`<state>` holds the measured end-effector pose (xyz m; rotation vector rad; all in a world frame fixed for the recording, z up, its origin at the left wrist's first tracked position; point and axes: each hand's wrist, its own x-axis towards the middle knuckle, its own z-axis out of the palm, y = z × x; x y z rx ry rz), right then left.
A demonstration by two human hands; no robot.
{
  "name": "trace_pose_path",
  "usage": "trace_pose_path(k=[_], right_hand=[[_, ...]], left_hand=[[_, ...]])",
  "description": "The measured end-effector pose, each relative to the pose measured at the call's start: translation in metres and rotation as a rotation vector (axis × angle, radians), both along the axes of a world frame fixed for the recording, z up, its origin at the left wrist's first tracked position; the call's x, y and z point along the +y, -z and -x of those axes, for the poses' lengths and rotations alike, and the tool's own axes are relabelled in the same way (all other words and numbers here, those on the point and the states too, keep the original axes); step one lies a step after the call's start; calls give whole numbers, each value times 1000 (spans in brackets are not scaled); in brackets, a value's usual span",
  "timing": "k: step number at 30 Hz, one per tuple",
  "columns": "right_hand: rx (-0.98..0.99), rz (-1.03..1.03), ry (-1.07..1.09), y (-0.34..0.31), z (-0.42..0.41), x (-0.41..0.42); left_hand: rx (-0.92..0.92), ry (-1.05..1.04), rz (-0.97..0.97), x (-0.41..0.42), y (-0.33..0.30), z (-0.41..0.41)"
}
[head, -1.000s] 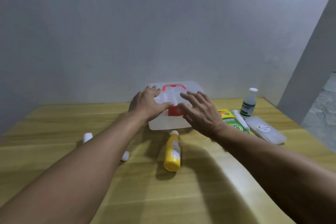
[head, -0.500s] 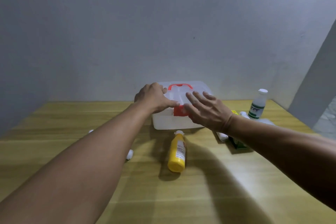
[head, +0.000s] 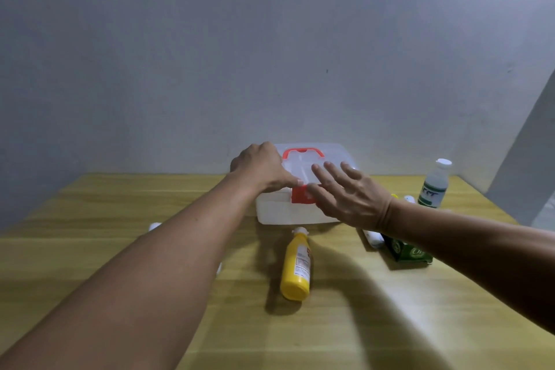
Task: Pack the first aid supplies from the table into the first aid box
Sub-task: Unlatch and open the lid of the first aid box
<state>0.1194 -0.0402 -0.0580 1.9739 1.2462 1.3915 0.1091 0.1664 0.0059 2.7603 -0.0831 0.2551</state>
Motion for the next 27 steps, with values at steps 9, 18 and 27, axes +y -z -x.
trace_pose_path(k=[9, 18, 27], right_hand=[[-46, 55, -10, 1, -6, 1], [-4, -39, 30, 4, -2, 3], [-60, 56, 120, 6, -2, 13]], left_hand=[[-6, 19, -58, -3, 3, -4], [2, 1, -102, -2, -3, -5], [-1, 13, -74, -1, 0, -5]])
